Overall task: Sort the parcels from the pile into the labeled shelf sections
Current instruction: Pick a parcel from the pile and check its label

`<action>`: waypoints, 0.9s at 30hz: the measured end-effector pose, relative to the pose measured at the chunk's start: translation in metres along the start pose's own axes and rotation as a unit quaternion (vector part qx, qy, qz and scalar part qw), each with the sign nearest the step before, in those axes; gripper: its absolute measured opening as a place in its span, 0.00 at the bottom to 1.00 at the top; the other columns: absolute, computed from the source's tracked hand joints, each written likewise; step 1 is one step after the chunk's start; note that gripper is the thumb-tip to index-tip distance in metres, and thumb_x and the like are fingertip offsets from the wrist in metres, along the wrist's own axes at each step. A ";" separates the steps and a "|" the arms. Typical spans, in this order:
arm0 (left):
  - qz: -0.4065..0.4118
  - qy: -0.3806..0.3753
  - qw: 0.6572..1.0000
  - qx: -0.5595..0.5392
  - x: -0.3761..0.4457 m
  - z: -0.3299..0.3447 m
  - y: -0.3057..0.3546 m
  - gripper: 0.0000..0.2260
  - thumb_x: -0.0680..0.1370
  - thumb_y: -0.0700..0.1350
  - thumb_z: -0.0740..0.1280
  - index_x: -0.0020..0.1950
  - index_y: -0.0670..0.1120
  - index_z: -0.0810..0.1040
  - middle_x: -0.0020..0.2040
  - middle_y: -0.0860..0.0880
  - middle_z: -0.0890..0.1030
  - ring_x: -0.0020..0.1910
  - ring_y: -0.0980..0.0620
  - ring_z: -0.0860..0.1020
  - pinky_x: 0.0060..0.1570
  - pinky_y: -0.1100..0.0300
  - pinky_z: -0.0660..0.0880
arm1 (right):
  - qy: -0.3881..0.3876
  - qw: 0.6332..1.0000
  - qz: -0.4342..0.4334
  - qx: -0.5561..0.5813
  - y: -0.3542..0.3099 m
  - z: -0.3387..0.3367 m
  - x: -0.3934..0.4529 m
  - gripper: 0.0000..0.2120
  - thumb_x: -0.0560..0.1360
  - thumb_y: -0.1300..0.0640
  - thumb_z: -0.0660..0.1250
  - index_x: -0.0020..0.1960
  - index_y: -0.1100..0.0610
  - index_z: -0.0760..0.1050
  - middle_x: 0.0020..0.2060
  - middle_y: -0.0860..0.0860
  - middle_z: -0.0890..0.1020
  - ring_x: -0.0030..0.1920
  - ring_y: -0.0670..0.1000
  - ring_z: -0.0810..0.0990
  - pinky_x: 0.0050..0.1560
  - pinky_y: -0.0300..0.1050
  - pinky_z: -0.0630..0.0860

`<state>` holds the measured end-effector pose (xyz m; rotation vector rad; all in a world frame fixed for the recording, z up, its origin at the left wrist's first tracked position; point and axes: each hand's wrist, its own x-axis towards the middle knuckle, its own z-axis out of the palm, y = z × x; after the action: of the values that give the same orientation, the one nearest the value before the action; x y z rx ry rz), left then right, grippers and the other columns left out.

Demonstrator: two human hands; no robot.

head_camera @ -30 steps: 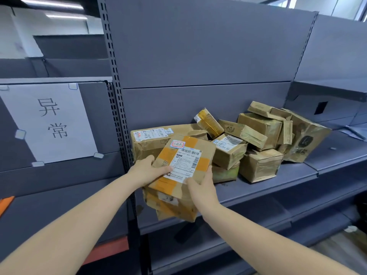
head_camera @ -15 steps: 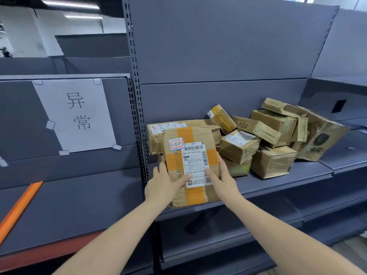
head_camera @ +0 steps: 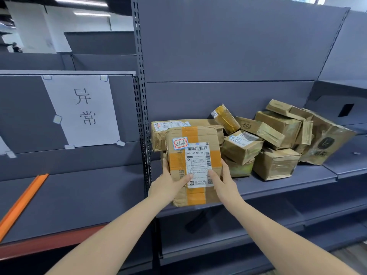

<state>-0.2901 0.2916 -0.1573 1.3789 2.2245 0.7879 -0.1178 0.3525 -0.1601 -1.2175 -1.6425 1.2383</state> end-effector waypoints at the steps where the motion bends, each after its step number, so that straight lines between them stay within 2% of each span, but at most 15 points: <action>1: 0.003 -0.001 1.000 -0.007 -0.003 -0.001 0.001 0.49 0.71 0.72 0.61 0.79 0.51 0.37 0.75 0.53 0.66 0.61 0.49 0.77 0.54 0.53 0.77 | -0.004 1.000 -0.001 0.001 0.000 0.000 -0.001 0.27 0.81 0.48 0.59 0.76 0.39 0.52 0.60 0.41 0.74 0.59 0.46 0.72 0.59 0.41 0.66; 6: -0.017 0.002 1.000 -0.016 -0.019 -0.001 -0.002 0.48 0.71 0.72 0.61 0.79 0.54 0.37 0.72 0.55 0.70 0.62 0.49 0.77 0.57 0.51 0.76 | -0.022 1.000 -0.013 0.005 0.004 -0.001 -0.014 0.27 0.81 0.47 0.59 0.77 0.39 0.52 0.65 0.43 0.73 0.60 0.46 0.72 0.59 0.41 0.67; 10: -0.041 0.004 0.998 -0.036 -0.042 0.000 -0.012 0.49 0.67 0.75 0.61 0.78 0.58 0.39 0.69 0.58 0.74 0.63 0.49 0.77 0.60 0.51 0.74 | -0.041 0.999 -0.009 0.012 0.006 -0.001 -0.034 0.27 0.81 0.47 0.59 0.77 0.39 0.52 0.60 0.42 0.74 0.60 0.47 0.72 0.57 0.41 0.67; 13: -0.059 0.002 0.997 -0.055 -0.064 0.000 -0.019 0.49 0.66 0.76 0.61 0.78 0.59 0.40 0.70 0.58 0.73 0.62 0.49 0.77 0.56 0.54 0.74 | -0.056 0.998 -0.015 0.015 0.009 0.002 -0.053 0.27 0.81 0.48 0.60 0.76 0.40 0.53 0.59 0.41 0.74 0.61 0.47 0.73 0.57 0.41 0.68; 16: -0.073 0.007 0.994 -0.078 -0.086 -0.001 -0.028 0.52 0.60 0.79 0.60 0.77 0.62 0.44 0.67 0.58 0.75 0.59 0.49 0.78 0.57 0.50 0.76 | -0.073 0.997 -0.025 0.026 0.008 0.006 -0.072 0.26 0.82 0.50 0.60 0.76 0.42 0.55 0.56 0.37 0.74 0.60 0.44 0.72 0.55 0.37 0.66; 18: -0.082 0.012 0.993 -0.087 -0.100 0.000 -0.036 0.51 0.59 0.80 0.60 0.77 0.63 0.45 0.67 0.58 0.75 0.60 0.49 0.78 0.57 0.49 0.76 | -0.083 0.996 -0.030 0.024 0.008 0.009 -0.083 0.26 0.82 0.51 0.60 0.76 0.42 0.55 0.54 0.34 0.73 0.59 0.43 0.71 0.55 0.36 0.65; 22: -0.092 0.019 0.991 -0.098 -0.125 -0.003 -0.050 0.47 0.66 0.76 0.62 0.77 0.62 0.45 0.70 0.59 0.72 0.60 0.50 0.78 0.45 0.58 0.72 | -0.108 0.994 -0.024 0.024 0.011 0.021 -0.102 0.26 0.81 0.50 0.60 0.76 0.40 0.55 0.58 0.39 0.74 0.59 0.44 0.72 0.56 0.40 0.66; 25: -0.094 0.027 0.990 -0.101 -0.140 -0.011 -0.062 0.49 0.61 0.80 0.60 0.77 0.64 0.47 0.72 0.60 0.69 0.61 0.51 0.77 0.49 0.55 0.75 | -0.121 0.992 -0.025 0.025 0.009 0.032 -0.114 0.26 0.81 0.49 0.60 0.76 0.40 0.55 0.60 0.41 0.74 0.60 0.45 0.72 0.57 0.41 0.67; 27: -0.098 0.028 0.990 -0.101 -0.148 -0.017 -0.071 0.50 0.60 0.80 0.59 0.76 0.64 0.47 0.72 0.60 0.69 0.61 0.50 0.77 0.48 0.56 0.74 | -0.127 0.992 -0.022 0.019 0.007 0.041 -0.121 0.26 0.81 0.48 0.60 0.76 0.40 0.54 0.60 0.42 0.75 0.59 0.46 0.72 0.57 0.42 0.68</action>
<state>-0.2849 0.1290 -0.1840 1.0370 2.2109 0.9609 -0.1201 0.2255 -0.1794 -1.0277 -1.8071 1.4362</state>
